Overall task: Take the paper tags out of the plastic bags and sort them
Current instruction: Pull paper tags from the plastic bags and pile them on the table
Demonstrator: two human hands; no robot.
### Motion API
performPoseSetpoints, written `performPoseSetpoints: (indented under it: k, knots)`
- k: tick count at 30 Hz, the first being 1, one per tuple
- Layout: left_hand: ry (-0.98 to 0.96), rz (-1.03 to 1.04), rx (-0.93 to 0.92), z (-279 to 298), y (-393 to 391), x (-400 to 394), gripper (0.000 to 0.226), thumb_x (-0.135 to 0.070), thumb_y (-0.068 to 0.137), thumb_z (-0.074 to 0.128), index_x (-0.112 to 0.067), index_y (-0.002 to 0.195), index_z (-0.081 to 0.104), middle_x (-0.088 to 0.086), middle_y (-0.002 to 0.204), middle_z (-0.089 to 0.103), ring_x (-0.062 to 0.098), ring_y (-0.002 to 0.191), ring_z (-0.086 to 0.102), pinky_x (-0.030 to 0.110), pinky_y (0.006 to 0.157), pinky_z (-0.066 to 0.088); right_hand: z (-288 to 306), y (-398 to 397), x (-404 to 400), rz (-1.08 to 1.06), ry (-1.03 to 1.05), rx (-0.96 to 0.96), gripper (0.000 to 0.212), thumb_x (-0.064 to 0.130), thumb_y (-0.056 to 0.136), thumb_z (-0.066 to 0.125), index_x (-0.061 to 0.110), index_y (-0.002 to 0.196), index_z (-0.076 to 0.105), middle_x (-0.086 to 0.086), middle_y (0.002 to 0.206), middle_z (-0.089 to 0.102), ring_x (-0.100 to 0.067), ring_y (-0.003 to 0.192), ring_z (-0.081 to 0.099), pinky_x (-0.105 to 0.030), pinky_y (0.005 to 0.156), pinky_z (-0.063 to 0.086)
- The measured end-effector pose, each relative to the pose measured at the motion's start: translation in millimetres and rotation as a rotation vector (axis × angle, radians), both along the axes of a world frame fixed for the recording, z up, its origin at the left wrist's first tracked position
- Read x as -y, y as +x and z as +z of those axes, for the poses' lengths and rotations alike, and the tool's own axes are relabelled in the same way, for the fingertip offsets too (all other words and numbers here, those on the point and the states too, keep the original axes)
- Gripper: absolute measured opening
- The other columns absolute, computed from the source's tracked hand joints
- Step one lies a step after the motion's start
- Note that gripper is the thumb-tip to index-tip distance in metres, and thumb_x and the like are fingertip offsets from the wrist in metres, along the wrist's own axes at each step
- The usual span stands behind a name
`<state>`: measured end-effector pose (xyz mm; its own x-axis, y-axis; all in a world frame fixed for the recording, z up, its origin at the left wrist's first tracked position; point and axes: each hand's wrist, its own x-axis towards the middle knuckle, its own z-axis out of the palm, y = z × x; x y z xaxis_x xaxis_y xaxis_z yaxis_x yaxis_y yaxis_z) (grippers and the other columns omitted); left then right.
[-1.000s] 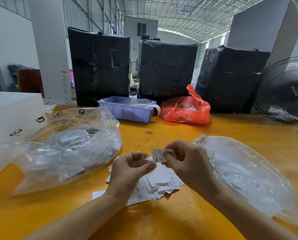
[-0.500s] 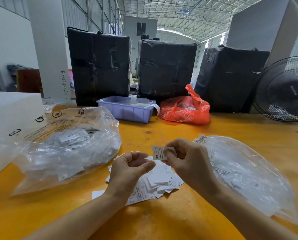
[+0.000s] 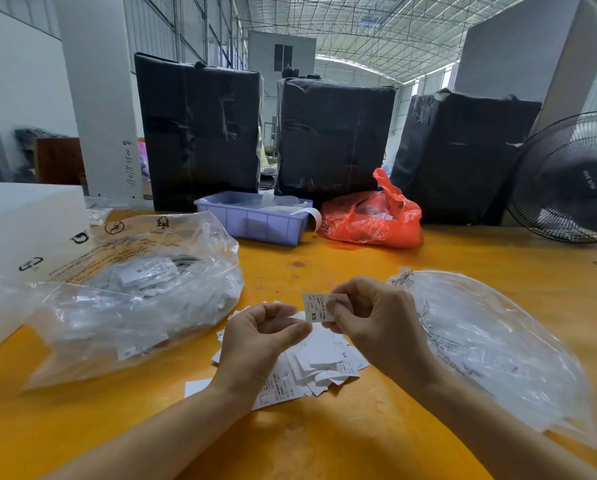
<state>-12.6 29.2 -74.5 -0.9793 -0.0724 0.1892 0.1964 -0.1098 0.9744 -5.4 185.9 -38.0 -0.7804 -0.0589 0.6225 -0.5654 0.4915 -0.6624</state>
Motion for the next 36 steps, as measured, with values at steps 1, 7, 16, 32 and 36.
performPoseSetpoints:
  k: [1, 7, 16, 32, 36]
  knots:
    - [0.007, -0.003, 0.001, 0.1, 0.2, 0.0, 0.040, -0.016, 0.054, 0.081, -0.012, 0.090, 0.067, -0.003, 0.079, 0.075, 0.012, 0.076, 0.072, 0.020, 0.065, 0.051, -1.1, -0.1, 0.0, 0.000, 0.018, -0.001, 0.008, 0.006, 0.084, 0.068, 0.012, 0.079, 0.068, -0.002, 0.073, 0.072, -0.007, 0.062, 0.070, -0.042, 0.053, 0.057]
    - [0.006, -0.018, -0.002, -0.8, 0.1, 0.2, 0.043, -0.019, 0.049, 0.081, -0.013, 0.089, 0.067, -0.003, 0.079, 0.075, 0.013, 0.077, 0.072, 0.021, 0.064, 0.052, -2.3, 0.6, 2.1, 0.008, 0.078, -0.032, 0.004, 0.006, 0.083, 0.068, 0.009, 0.081, 0.069, -0.007, 0.073, 0.072, -0.017, 0.065, 0.070, -0.043, 0.056, 0.056]
    - [0.025, -0.084, -0.044, 2.2, 3.5, -0.7, 0.033, -0.018, 0.059, 0.077, -0.008, 0.089, 0.067, 0.004, 0.079, 0.075, 0.013, 0.066, 0.070, 0.016, 0.057, 0.050, -0.9, 1.6, 0.6, 0.064, 0.070, 0.090, 0.005, 0.002, 0.084, 0.066, 0.007, 0.084, 0.068, -0.009, 0.076, 0.073, -0.009, 0.062, 0.070, -0.042, 0.059, 0.058]
    - [0.118, -0.158, -0.035, 5.1, 5.0, -1.4, 0.035, -0.017, 0.062, 0.071, -0.004, 0.094, 0.066, 0.013, 0.081, 0.074, 0.022, 0.069, 0.071, 0.020, 0.063, 0.055, -0.4, -0.2, -1.2, -0.027, 0.112, -0.066, 0.005, 0.005, 0.081, 0.069, 0.011, 0.081, 0.069, -0.007, 0.075, 0.072, -0.023, 0.067, 0.069, -0.045, 0.058, 0.054]
    - [0.143, -0.201, -0.024, 3.9, 3.6, -0.5, 0.034, -0.016, 0.064, 0.070, -0.002, 0.095, 0.067, 0.015, 0.082, 0.074, 0.021, 0.069, 0.071, 0.020, 0.062, 0.054, 0.0, -0.1, -1.7, -0.029, 0.120, -0.076, 0.004, 0.008, 0.082, 0.070, 0.012, 0.083, 0.069, -0.004, 0.075, 0.072, -0.020, 0.066, 0.069, -0.044, 0.057, 0.054]
